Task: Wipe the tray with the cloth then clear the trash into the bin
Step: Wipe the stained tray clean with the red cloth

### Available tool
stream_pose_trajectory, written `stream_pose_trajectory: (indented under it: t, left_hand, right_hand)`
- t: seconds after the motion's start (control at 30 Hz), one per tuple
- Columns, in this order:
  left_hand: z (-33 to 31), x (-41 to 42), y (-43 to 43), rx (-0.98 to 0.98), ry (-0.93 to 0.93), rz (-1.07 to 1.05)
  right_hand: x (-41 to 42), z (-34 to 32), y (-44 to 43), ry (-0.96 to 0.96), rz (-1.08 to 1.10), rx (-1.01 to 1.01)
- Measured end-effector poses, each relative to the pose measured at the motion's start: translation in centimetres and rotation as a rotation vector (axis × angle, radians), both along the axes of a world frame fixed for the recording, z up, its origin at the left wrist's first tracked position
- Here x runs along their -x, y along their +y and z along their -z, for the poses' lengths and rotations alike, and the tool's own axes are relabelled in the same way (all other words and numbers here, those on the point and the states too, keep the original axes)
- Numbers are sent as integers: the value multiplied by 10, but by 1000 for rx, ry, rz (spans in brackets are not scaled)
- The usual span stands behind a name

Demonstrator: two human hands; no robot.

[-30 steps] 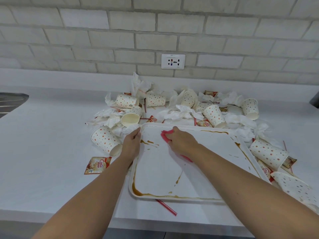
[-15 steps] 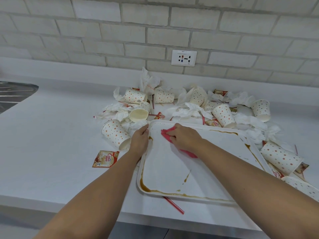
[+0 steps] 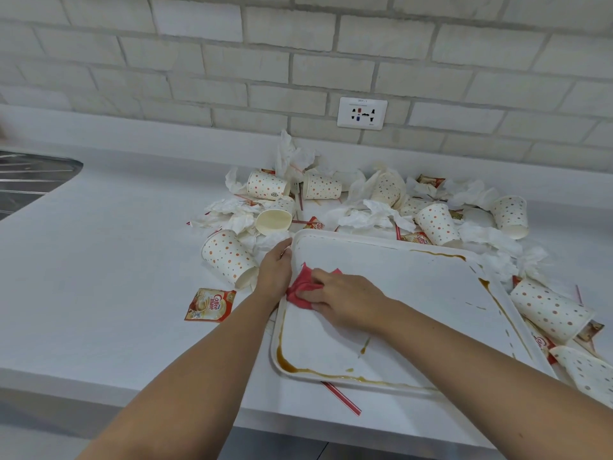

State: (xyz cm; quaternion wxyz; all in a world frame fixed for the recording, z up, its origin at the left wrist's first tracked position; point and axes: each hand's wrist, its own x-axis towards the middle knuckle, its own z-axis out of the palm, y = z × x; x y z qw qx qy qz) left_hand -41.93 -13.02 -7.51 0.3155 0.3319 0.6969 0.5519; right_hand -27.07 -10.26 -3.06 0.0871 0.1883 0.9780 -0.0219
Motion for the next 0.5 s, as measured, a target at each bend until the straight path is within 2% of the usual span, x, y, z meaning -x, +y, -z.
stream_pose_trajectory:
  t: [0.23, 0.5]
  left_hand:
    - [3, -2, 2, -72, -18, -3]
    - [4, -1, 0, -108, 74, 8]
  right_hand:
    - [41, 7, 17, 138, 267, -4]
    - [74, 0, 56, 100, 483, 26]
